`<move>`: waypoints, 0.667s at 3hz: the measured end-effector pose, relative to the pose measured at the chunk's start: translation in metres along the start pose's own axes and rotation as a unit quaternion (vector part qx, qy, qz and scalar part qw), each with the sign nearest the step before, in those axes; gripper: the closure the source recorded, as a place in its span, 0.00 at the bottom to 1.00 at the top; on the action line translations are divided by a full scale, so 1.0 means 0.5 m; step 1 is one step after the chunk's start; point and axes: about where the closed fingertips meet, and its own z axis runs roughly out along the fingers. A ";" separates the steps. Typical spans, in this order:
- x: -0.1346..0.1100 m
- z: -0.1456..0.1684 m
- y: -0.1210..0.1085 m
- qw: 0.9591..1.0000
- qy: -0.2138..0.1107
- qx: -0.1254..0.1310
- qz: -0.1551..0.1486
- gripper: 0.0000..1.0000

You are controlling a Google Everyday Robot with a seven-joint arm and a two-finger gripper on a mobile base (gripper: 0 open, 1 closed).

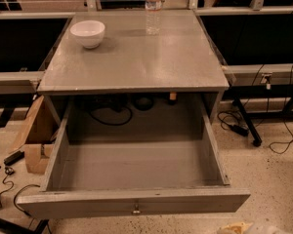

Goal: Close top drawer

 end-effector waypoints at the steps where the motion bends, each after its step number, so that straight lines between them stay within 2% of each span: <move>1: -0.013 0.080 -0.011 0.999 -0.035 -0.020 -0.010 1.00; 2: -0.059 0.158 -0.042 0.996 -0.072 -0.040 -0.044 1.00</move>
Offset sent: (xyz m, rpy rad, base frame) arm 0.1081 0.0671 -0.0707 0.1816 -0.0931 0.2512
